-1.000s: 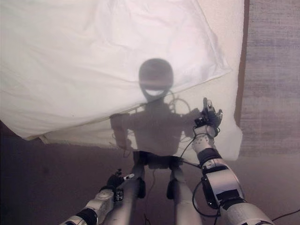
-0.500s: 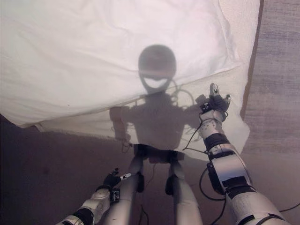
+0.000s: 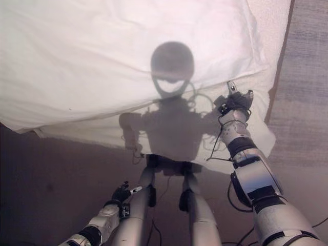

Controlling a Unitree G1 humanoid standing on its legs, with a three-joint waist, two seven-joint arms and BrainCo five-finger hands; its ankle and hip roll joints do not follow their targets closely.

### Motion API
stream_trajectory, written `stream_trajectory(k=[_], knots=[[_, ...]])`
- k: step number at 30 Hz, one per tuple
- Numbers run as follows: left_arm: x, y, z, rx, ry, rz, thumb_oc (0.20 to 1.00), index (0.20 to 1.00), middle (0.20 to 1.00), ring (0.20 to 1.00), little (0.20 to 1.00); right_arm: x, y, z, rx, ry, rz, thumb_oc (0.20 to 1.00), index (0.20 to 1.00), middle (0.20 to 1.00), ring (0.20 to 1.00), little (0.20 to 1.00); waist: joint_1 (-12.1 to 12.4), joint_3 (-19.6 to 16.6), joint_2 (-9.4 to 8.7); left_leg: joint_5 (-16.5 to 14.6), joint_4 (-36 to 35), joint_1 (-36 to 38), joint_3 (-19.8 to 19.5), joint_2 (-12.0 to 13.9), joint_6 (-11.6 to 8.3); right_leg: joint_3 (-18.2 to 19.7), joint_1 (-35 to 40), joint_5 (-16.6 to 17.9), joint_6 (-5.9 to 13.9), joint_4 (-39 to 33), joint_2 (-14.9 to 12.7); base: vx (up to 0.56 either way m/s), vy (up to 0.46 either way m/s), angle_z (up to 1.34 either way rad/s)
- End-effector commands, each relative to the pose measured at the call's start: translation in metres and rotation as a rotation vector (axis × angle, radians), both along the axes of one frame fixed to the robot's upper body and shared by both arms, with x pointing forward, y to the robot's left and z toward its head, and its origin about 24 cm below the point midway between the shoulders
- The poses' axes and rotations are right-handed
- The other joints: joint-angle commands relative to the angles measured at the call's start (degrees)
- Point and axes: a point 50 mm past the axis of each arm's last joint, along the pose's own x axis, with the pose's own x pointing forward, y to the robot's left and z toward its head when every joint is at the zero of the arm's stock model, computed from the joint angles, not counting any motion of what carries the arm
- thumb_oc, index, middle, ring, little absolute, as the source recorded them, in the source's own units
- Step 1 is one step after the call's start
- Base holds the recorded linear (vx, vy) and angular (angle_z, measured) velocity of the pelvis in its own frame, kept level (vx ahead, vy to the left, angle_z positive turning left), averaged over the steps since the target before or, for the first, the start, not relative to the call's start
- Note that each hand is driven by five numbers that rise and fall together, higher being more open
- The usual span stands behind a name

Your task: Make the bed

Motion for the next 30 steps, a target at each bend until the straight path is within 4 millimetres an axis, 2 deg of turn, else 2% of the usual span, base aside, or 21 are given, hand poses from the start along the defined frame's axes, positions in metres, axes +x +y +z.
stream_trajectory(k=[1, 3, 5, 7, 8, 9, 10, 11, 12, 13, 14, 15, 16, 18, 21, 23, 24, 26, 27, 30], knots=[[-0.003, 0.006, -0.003, 0.050, 0.034, 0.026, 1.000, 1.000, 1.000, 1.000, 1.000, -0.002, 0.060, 0.107, -0.146, -0.343, 0.140, 1.000, 1.000, 1.000, 1.000, 1.000, 2.8, 0.2, -7.69, -4.9, 3.6, 4.5, 1.8, -4.3, 1.93, 3.4, 2.7, 1.4, 4.16, 2.5, -5.2, 0.00, 0.000, 0.00], [-0.003, 0.006, -0.003, 0.054, 0.041, 0.038, 1.000, 1.000, 1.000, 1.000, 1.000, -0.002, 0.065, 0.101, -0.109, -0.344, 0.145, 1.000, 1.000, 1.000, 1.000, 1.000, 2.5, 0.2, -8.04, -5.0, 3.6, 4.8, 1.9, -4.3, 1.93, 3.5, 2.9, 1.3, 4.10, 2.4, -5.1, 0.00, 0.007, 0.02], [-0.002, 0.004, -0.003, 0.057, 0.047, 0.066, 1.000, 1.000, 1.000, 1.000, 1.000, -0.003, 0.053, 0.073, 0.022, -0.308, 0.063, 1.000, 1.000, 1.000, 1.000, 1.000, 1.3, 0.2, -8.44, -5.4, 3.6, 5.3, 2.2, -4.4, 1.97, 3.7, 3.6, 1.2, 4.04, 2.2, -5.0, 0.00, 0.030, 0.06], [-0.002, 0.004, -0.003, 0.056, 0.046, 0.073, 1.000, 1.000, 1.000, 1.000, 1.000, -0.004, 0.049, 0.066, 0.028, -0.294, 0.045, 1.000, 1.000, 1.000, 1.000, 1.000, 1.1, 0.2, -8.56, -5.5, 3.7, 5.4, 2.4, -4.4, 2.02, 3.9, 3.8, 1.3, 4.04, 2.1, -5.0, -0.01, 0.033, 0.06], [-0.002, 0.004, -0.002, 0.063, 0.044, 0.080, 1.000, 1.000, 1.000, 1.000, 1.000, -0.007, 0.037, 0.043, 0.106, -0.257, -0.021, 1.000, 1.000, 1.000, 1.000, 1.000, 0.4, 0.2, -8.63, -5.9, 3.9, 5.7, 2.6, -4.5, 2.19, 4.4, 3.9, 1.5, 4.13, 2.0, -5.0, -0.01, 0.031, 0.03], [-0.002, 0.004, -0.003, 0.064, 0.045, 0.080, 1.000, 1.000, 1.000, 1.000, 1.000, -0.007, 0.037, 0.042, 0.107, -0.256, -0.021, 1.000, 1.000, 1.000, 1.000, 1.000, 0.5, 0.2, -8.68, -5.9, 3.9, 5.7, 2.7, -4.5, 2.20, 4.5, 3.9, 1.5, 4.13, 2.0, -5.0, -0.02, 0.058, -0.01], [-0.002, 0.004, -0.003, 0.068, 0.045, 0.089, 1.000, 1.000, 1.000, 1.000, 1.000, -0.011, 0.027, 0.023, 0.165, -0.220, -0.080, 1.000, 1.000, 1.000, 1.000, 1.000, -0.1, 0.2, -8.62, -6.1, 4.1, 6.0, 3.1, -4.5, 2.27, 4.9, 4.0, 1.8, 4.24, 1.8, -5.0, -0.02, 0.043, -0.01], [-0.002, 0.004, -0.003, 0.070, 0.048, 0.095, 1.000, 1.000, 1.000, 1.000, 1.000, -0.012, 0.022, 0.011, 0.203, -0.195, -0.113, 1.000, 1.000, 1.000, 1.000, 1.000, -0.3, 0.2, -8.63, -6.2, 4.0, 6.1, 3.4, -4.5, 2.33, 5.1, 4.0, 2.0, 4.31, 1.7, -5.0, -0.02, 0.043, -0.01], [-0.003, 0.004, -0.003, 0.070, 0.049, 0.094, 1.000, 1.000, 1.000, 1.000, 1.000, -0.013, 0.022, 0.011, 0.203, -0.195, -0.114, 1.000, 1.000, 1.000, 1.000, 1.000, -0.2, 0.2, -8.67, -6.2, 4.0, 6.1, 3.4, -4.5, 2.34, 5.2, 4.0, 2.0, 4.32, 1.7, -5.0, -0.02, 0.038, 0.03], [-0.004, 0.005, -0.004, 0.074, 0.052, 0.098, 1.000, 1.000, 1.000, 1.000, 1.000, -0.017, 0.014, -0.008, 0.263, -0.158, -0.166, 1.000, 1.000, 1.000, 1.000, 1.000, -0.6, 0.2, -8.42, -6.2, 3.9, 6.2, 3.7, -4.5, 2.47, 5.7, 3.8, 2.4, 4.48, 1.5, -5.0, -0.03, 0.039, 0.02], [-0.005, 0.005, -0.004, 0.074, 0.052, 0.102, 1.000, 1.000, 1.000, 1.000, 1.000, -0.021, 0.010, -0.018, 0.297, -0.140, -0.204, 1.000, 1.000, 1.000, 1.000, 1.000, -0.9, 0.2, -8.22, -6.2, 3.8, 6.3, 4.0, -4.5, 2.55, 6.0, 3.7, 2.6, 4.56, 1.4, -4.9, -0.03, 0.039, 0.03], [-0.005, 0.005, -0.005, 0.075, 0.053, 0.102, 1.000, 1.000, 1.000, 1.000, 1.000, -0.021, 0.010, -0.018, 0.297, -0.139, -0.205, 1.000, 1.000, 1.000, 1.000, 1.000, -0.8, 0.2, -8.26, -6.2, 3.8, 6.3, 4.0, -4.5, 2.56, 6.1, 3.8, 2.6, 4.57, 1.4, -4.9, -0.03, 0.047, 0.02], [-0.007, 0.004, -0.005, 0.073, 0.055, 0.106, 1.000, 1.000, 1.000, 1.000, 1.000, -0.026, 0.010, -0.030, 0.333, -0.126, -0.232, 1.000, 1.000, 1.000, 1.000, 1.000, -1.1, 0.2, -7.98, -6.1, 3.5, 6.5, 4.4, -4.4, 2.65, 6.6, 3.6, 2.7, 4.61, 1.3, -4.9, -0.02, 0.030, 0.02], [-0.009, 0.003, -0.007, 0.074, 0.065, 0.113, 1.000, 1.000, 1.000, 1.000, 1.000, -0.031, 0.012, -0.038, 0.362, -0.123, -0.258, 1.000, 1.000, 1.000, 1.000, 1.000, -1.4, 0.2, -7.77, -6.0, 3.3, 6.7, 4.9, -4.5, 2.76, 7.0, 3.5, 2.8, 4.64, 1.3, -4.9, -0.03, 0.027, -0.07], [-0.012, 0.002, -0.010, 0.072, 0.077, 0.120, 1.000, 1.000, 1.000, 1.000, 1.000, -0.036, 0.020, -0.038, 0.370, -0.146, -0.256, 1.000, 1.000, 1.000, 1.000, 1.000, -1.7, 0.2, -7.63, -6.0, 3.3, 7.0, 5.3, -4.5, 2.90, 7.5, 3.3, 3.0, 4.66, 1.5, -4.9, -0.03, 0.020, -0.15], [-0.013, 0.000, -0.010, 0.065, 0.076, 0.118, 1.000, 1.000, 1.000, 1.000, 1.000, -0.040, 0.030, -0.029, 0.320, -0.195, -0.215, 1.000, 1.000, 1.000, 1.000, 1.000, -2.0, 0.2, -7.48, -6.0, 3.5, 6.9, 5.6, -4.6, 3.00, 7.9, 3.0, 3.1, 4.66, 1.5, -4.9, -0.03, 0.013, -0.10], [-0.014, -0.001, -0.010, 0.054, 0.069, 0.121, 1.000, 1.000, 1.000, 1.000, 1.000, -0.048, 0.036, -0.019, 0.235, -0.262, -0.186, 1.000, 1.000, 1.000, 1.000, 1.000, -2.2, 0.2, -7.33, -6.0, 3.7, 6.9, 5.8, -4.5, 3.07, 8.2, 2.9, 3.2, 4.66, 1.7, -4.9, -0.04, 0.016, -0.08], [-0.015, -0.002, -0.010, 0.055, 0.069, 0.122, 1.000, 1.000, 1.000, 1.000, 1.000, -0.054, 0.039, -0.015, 0.196, -0.290, -0.182, 1.000, 1.000, 1.000, 1.000, 1.000, -2.3, 0.2, -7.23, -6.0, 3.7, 6.9, 5.9, -4.5, 3.07, 8.2, 2.9, 3.2, 4.67, 1.7, -5.0, -0.03, -0.001, -0.06], [-0.013, -0.004, -0.009, 0.054, 0.056, 0.115, 1.000, 1.000, 1.000, 1.000, 1.000, -0.062, 0.043, -0.007, 0.112, -0.357, -0.165, 1.000, 1.000, 1.000, 1.000, 1.000, -2.4, 0.2, -7.06, -5.9, 3.8, 7.0, 5.9, -4.6, 3.07, 8.2, 3.0, 3.2, 4.66, 1.7, -5.1, -0.01, -0.012, -0.04], [-0.011, -0.004, -0.008, 0.051, 0.042, 0.109, 1.000, 1.000, 1.000, 1.000, 1.000, -0.067, 0.044, 0.001, 0.033, -0.418, -0.114, 1.000, 1.000, 1.000, 1.000, 1.000, -2.5, 0.2, -7.04, -5.9, 3.9, 7.2, 5.9, -4.6, 3.10, 8.3, 3.2, 3.2, 4.66, 1.8, -5.1, 0.00, 0.000, 0.00]])
